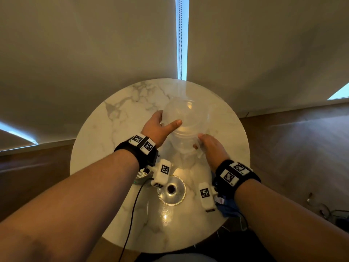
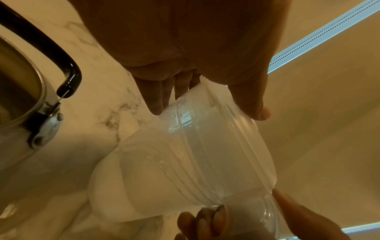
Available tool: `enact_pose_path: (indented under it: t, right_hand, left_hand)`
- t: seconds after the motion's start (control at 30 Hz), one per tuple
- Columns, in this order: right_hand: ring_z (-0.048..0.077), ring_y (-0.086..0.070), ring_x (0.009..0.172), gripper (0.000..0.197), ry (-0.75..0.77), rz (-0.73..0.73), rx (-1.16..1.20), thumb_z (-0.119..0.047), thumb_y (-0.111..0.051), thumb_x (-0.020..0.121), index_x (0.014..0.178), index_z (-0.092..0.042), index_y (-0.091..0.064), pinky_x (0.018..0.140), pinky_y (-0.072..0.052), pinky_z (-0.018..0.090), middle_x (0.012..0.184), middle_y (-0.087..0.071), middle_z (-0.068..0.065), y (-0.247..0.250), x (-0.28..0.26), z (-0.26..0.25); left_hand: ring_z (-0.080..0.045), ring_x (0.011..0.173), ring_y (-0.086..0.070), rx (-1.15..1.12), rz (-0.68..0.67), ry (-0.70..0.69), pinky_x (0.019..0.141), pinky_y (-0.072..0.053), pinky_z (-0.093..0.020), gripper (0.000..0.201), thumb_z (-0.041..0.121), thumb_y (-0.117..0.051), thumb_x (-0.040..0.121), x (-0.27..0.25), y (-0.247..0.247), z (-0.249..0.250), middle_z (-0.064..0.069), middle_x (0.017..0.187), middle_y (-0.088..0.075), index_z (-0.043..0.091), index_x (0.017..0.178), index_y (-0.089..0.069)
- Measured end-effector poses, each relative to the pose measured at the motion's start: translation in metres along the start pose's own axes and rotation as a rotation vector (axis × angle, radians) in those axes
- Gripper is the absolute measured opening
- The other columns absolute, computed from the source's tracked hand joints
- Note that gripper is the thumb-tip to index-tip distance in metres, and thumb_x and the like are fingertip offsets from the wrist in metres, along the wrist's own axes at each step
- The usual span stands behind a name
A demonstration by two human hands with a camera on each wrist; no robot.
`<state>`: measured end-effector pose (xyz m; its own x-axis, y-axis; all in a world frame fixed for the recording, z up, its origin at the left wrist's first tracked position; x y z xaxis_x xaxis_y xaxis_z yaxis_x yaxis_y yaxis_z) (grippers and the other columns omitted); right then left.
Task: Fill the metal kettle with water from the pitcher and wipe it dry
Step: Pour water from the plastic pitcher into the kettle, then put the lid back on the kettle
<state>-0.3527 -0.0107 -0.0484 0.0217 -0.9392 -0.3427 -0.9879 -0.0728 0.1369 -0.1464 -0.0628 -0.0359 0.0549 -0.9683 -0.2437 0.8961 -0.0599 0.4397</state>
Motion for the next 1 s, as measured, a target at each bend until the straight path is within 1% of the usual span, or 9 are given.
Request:
enact_pose_path:
  t: [0.17, 0.3, 0.33, 0.4, 0.47, 0.57, 0.73, 0.87, 1.0]
  right_hand:
    - [0.022, -0.067, 0.100, 0.043, -0.008, 0.026, -0.185, -0.056, -0.049, 0.100, 0.108, -0.019, -0.068, 0.095, -0.053, 0.046, 0.104, -0.072, 0.002, 0.006, -0.006, 0.002]
    - [0.013, -0.058, 0.100, 0.036, 0.259, 0.326, -0.377, -0.041, -0.070, 0.091, 0.122, -0.025, -0.059, 0.085, -0.053, 0.032, 0.113, -0.060, -0.004, 0.019, -0.035, -0.003]
    - [0.010, -0.058, 0.096, 0.030, 0.335, 0.320, -0.386, -0.034, -0.072, 0.091, 0.118, -0.027, -0.060, 0.081, -0.051, 0.026, 0.108, -0.059, -0.006, 0.017, -0.046, -0.003]
    - [0.006, -0.058, 0.086, 0.013, 0.429, 0.131, -0.442, -0.025, -0.069, 0.093, 0.104, -0.028, -0.063, 0.073, -0.048, 0.019, 0.096, -0.060, -0.009, 0.002, -0.064, 0.003]
    - [0.006, -0.056, 0.081, 0.005, 0.410, -0.147, -0.594, -0.026, -0.066, 0.094, 0.097, -0.030, -0.064, 0.072, -0.049, 0.022, 0.091, -0.058, -0.012, -0.023, -0.071, 0.023]
    - [0.012, -0.058, 0.090, 0.014, 0.341, -0.400, -0.873, -0.029, -0.060, 0.096, 0.109, -0.030, -0.066, 0.079, -0.049, 0.030, 0.104, -0.056, -0.010, -0.059, -0.069, 0.065]
    - [0.022, -0.058, 0.109, 0.041, 0.245, -0.437, -1.068, -0.023, -0.061, 0.093, 0.132, -0.033, -0.057, 0.088, -0.055, 0.039, 0.127, -0.053, -0.004, -0.094, -0.055, 0.109]
    - [0.021, -0.059, 0.098, 0.022, 0.211, -0.448, -1.176, -0.021, -0.057, 0.096, 0.115, -0.026, -0.066, 0.085, -0.055, 0.036, 0.119, -0.058, -0.001, -0.102, -0.047, 0.106]
    - [0.016, -0.057, 0.094, 0.016, 0.161, -0.325, -1.113, -0.027, -0.063, 0.093, 0.108, -0.027, -0.069, 0.084, -0.050, 0.027, 0.111, -0.057, -0.006, -0.114, -0.059, 0.074]
  left_hand:
    - [-0.017, 0.117, -0.065, 0.066, 0.048, 0.010, 0.094, -0.052, -0.033, 0.082, 0.060, -0.081, 0.078, -0.006, 0.004, 0.007, 0.003, 0.139, -0.065, 0.021, 0.145, -0.054]
    - [-0.017, 0.125, -0.061, 0.273, 0.071, -0.022, 0.102, -0.053, -0.040, 0.083, 0.062, -0.074, 0.083, -0.035, 0.013, -0.007, 0.005, 0.149, -0.057, 0.025, 0.151, -0.044]
    - [-0.017, 0.124, -0.062, 0.353, 0.068, -0.035, 0.103, -0.054, -0.041, 0.079, 0.057, -0.074, 0.085, -0.046, 0.017, -0.016, 0.004, 0.148, -0.057, 0.026, 0.151, -0.044]
    - [-0.017, 0.119, -0.065, 0.469, 0.057, -0.057, 0.102, -0.053, -0.038, 0.063, 0.047, -0.072, 0.089, -0.073, 0.028, -0.035, 0.003, 0.140, -0.063, 0.028, 0.145, -0.052]
    - [-0.017, 0.123, -0.062, 0.555, 0.015, -0.078, 0.103, -0.049, -0.032, 0.048, 0.040, -0.070, 0.090, -0.104, 0.038, -0.059, 0.005, 0.133, -0.067, 0.029, 0.136, -0.060]
    - [-0.017, 0.123, -0.059, 0.652, -0.046, -0.050, 0.101, -0.048, -0.033, 0.038, 0.040, -0.069, 0.090, -0.149, 0.050, -0.096, 0.006, 0.127, -0.068, 0.029, 0.127, -0.067]
    - [-0.010, 0.123, -0.055, 0.703, -0.085, 0.032, 0.102, -0.044, -0.026, 0.032, 0.039, -0.068, 0.089, -0.195, 0.074, -0.147, 0.012, 0.124, -0.065, 0.035, 0.121, -0.067]
    - [-0.010, 0.122, -0.055, 0.666, -0.062, 0.040, 0.103, -0.041, -0.024, 0.031, 0.035, -0.068, 0.090, -0.205, 0.089, -0.171, 0.012, 0.122, -0.066, 0.032, 0.120, -0.067]
    - [-0.008, 0.116, -0.054, 0.556, -0.030, -0.001, 0.100, -0.042, -0.024, 0.029, 0.035, -0.068, 0.090, -0.189, 0.122, -0.192, 0.014, 0.117, -0.065, 0.033, 0.119, -0.067]
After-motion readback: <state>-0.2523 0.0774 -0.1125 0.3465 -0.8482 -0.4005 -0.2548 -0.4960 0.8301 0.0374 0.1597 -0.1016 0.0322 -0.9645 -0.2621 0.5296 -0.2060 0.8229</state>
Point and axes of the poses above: each hand's wrist, its own x-axis towards the middle knuckle, its own y-axis out of the back of the hand, z = x × y, the point moved 2 cm from there along x, towards the middle knuckle
